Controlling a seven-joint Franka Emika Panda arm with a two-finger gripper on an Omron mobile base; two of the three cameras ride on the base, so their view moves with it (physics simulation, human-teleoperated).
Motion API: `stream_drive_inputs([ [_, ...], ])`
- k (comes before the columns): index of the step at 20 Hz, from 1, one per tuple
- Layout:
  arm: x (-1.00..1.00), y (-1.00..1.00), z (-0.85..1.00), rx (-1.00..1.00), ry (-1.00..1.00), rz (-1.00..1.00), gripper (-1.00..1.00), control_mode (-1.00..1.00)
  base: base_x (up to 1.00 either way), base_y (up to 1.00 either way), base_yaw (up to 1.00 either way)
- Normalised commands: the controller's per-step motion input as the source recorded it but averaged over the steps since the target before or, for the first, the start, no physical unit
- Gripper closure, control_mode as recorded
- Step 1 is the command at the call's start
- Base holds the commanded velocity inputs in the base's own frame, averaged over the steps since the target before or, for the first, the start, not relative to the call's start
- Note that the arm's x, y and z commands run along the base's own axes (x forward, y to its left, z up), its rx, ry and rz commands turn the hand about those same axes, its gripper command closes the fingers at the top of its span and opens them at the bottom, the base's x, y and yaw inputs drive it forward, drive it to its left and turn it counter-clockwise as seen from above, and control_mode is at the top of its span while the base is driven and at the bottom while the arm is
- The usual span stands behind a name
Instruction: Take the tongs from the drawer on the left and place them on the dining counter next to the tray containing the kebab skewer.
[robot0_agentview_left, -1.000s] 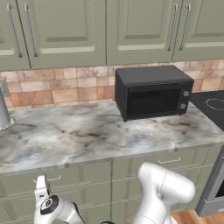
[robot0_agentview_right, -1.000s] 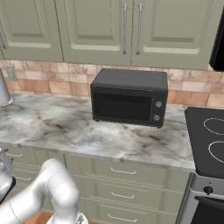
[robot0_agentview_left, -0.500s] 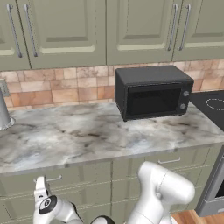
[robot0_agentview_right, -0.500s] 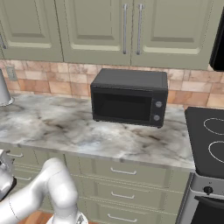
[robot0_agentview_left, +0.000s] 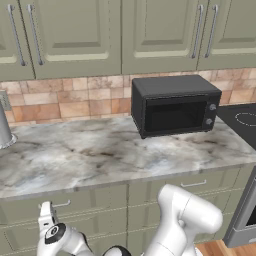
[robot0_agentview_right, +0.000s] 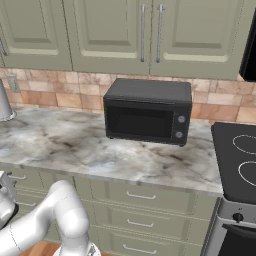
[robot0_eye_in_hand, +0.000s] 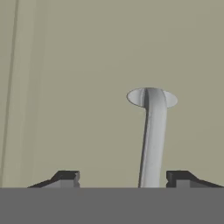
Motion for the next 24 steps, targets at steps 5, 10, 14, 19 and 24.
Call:
stream_drive_inputs([
  [5,0.08,0.00,-0.02,0.00,0.00,0.00,1.00,-1.00,0.00,0.00,0.00],
  [10,0.00,0.00,0.00,0.00,0.00,0.00,1.00,-1.00,0.00,0.00,0.00],
  [14,-0.47,0.00,-0.11,0.00,0.05,0.00,1.00,-1.00,0.00,0.00,0.00],
  [19,-0.99,-0.02,-0.26,0.00,0.05,0.00,1.00,-1.00,0.00,0.00,0.00],
  [24,-1.00,-0.09,-0.31,0.00,0.00,0.00,1.00,-1.00,0.00,0.00,0.00],
])
